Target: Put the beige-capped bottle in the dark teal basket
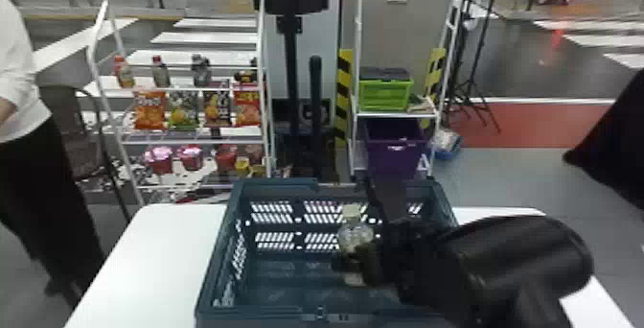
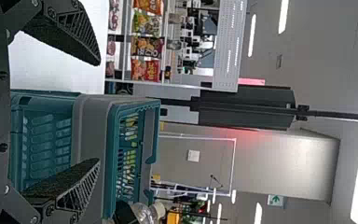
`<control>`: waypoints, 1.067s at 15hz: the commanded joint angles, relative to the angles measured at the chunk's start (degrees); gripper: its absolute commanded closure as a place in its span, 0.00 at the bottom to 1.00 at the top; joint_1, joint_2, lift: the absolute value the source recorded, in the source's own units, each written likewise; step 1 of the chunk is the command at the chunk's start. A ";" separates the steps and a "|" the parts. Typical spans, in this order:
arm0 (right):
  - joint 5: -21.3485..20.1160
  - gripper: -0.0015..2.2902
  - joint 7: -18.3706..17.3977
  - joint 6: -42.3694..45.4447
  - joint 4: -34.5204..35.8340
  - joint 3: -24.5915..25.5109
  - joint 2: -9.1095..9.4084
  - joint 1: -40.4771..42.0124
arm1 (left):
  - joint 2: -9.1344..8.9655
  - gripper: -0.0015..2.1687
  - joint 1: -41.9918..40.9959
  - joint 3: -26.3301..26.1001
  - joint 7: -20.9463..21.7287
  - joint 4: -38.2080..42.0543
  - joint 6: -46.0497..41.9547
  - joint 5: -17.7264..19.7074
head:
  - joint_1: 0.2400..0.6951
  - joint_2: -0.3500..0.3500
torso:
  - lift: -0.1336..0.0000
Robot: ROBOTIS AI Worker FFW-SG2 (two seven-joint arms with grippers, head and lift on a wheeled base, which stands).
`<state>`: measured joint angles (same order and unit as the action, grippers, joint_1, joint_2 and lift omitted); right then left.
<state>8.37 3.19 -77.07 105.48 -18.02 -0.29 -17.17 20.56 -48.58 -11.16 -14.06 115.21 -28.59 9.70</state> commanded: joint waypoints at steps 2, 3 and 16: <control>0.60 1.00 -0.03 -2.17 -5.99 -0.09 0.34 -2.69 | -0.08 0.07 0.06 0.00 0.18 -0.43 -0.45 0.05 | 0.57 0.50 | 1.00; 0.86 1.00 -0.03 -2.69 -7.66 -0.09 0.34 -3.57 | -0.08 0.07 0.06 0.09 0.18 -0.43 -0.45 -0.03 | 0.57 0.50 | 1.00; 3.76 0.38 -0.73 -2.34 -15.31 0.00 0.34 -6.39 | -0.17 0.07 0.06 0.35 0.26 -0.78 -0.98 0.05 | 0.57 0.50 | 1.00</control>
<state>11.85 2.73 -79.22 90.12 -18.08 0.00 -23.61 20.39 -48.44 -10.81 -13.75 114.35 -29.57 9.76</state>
